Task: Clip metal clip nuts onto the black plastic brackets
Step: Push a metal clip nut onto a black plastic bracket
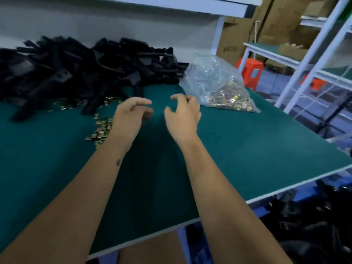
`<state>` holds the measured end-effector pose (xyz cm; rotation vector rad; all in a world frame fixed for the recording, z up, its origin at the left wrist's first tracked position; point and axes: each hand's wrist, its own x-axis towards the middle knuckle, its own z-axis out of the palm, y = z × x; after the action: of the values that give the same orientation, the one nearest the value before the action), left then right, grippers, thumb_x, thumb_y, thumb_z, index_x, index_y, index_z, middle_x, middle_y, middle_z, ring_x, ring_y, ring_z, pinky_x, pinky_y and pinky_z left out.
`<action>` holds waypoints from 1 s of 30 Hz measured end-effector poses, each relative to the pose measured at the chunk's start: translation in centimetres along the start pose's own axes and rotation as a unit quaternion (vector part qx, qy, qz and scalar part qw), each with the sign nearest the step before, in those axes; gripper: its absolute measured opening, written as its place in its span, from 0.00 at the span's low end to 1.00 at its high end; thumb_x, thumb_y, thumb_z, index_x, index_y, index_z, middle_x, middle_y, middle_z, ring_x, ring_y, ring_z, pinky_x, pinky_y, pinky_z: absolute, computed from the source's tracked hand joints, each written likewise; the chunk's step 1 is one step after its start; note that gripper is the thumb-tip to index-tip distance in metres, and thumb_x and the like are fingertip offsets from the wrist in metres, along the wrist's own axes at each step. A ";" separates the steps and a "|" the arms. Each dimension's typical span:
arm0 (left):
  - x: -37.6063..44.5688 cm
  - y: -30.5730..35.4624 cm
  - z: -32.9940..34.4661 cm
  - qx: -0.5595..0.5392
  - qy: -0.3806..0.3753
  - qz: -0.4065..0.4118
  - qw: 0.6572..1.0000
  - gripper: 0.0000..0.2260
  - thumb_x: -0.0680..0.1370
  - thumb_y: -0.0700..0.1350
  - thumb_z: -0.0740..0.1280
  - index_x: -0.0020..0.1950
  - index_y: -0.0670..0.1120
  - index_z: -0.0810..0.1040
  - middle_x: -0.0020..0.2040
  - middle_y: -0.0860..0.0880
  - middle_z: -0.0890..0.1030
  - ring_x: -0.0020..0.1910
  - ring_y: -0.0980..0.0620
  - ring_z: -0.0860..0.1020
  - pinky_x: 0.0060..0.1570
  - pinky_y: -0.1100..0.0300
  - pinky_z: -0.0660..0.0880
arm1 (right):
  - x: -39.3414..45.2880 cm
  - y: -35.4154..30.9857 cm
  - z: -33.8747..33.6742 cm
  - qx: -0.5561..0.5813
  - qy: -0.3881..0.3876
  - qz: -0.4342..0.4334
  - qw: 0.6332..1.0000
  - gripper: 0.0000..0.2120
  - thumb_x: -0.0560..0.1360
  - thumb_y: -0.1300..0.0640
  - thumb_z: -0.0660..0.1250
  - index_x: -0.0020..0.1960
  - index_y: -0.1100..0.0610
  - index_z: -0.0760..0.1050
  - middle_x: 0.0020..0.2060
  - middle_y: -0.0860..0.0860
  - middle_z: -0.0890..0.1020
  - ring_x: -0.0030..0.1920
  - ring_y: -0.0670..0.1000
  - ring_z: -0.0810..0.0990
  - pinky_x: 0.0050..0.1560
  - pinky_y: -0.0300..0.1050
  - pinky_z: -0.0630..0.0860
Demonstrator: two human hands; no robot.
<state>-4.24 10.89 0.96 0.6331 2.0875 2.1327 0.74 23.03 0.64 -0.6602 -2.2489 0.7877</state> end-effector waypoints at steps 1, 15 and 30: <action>0.6 -0.1 -1.8 -0.001 0.026 0.014 1.000 0.15 0.81 0.31 0.57 0.44 0.46 0.79 0.38 0.48 0.80 0.32 0.63 0.79 0.36 0.71 0.73 | 0.1 -0.6 1.3 0.000 -0.034 -0.005 0.999 0.17 0.77 0.54 0.65 0.65 0.51 0.73 0.62 0.51 0.69 0.64 0.54 0.66 0.64 0.46 0.57; 3.1 -3.4 -9.6 0.054 0.225 -0.070 0.970 0.15 0.80 0.36 0.59 0.40 0.50 0.79 0.39 0.54 0.80 0.39 0.57 0.77 0.41 0.66 0.72 | 3.2 -3.8 10.5 -0.206 -0.215 -0.050 0.953 0.22 0.82 0.45 0.54 0.76 0.43 0.61 0.74 0.58 0.61 0.73 0.60 0.56 0.71 0.56 0.55; 2.9 -2.8 -9.8 -0.042 0.216 -0.087 0.972 0.10 0.82 0.40 0.59 0.46 0.51 0.77 0.41 0.51 0.80 0.40 0.54 0.78 0.43 0.62 0.73 | 3.7 -2.4 8.7 0.433 0.137 0.199 0.868 0.13 0.78 0.67 0.64 0.58 0.53 0.71 0.51 0.49 0.78 0.50 0.48 0.79 0.48 0.34 0.76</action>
<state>-10.95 2.91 -0.91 -0.0329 2.1271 2.4035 -8.50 20.68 -1.48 -0.7135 -1.2860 1.6402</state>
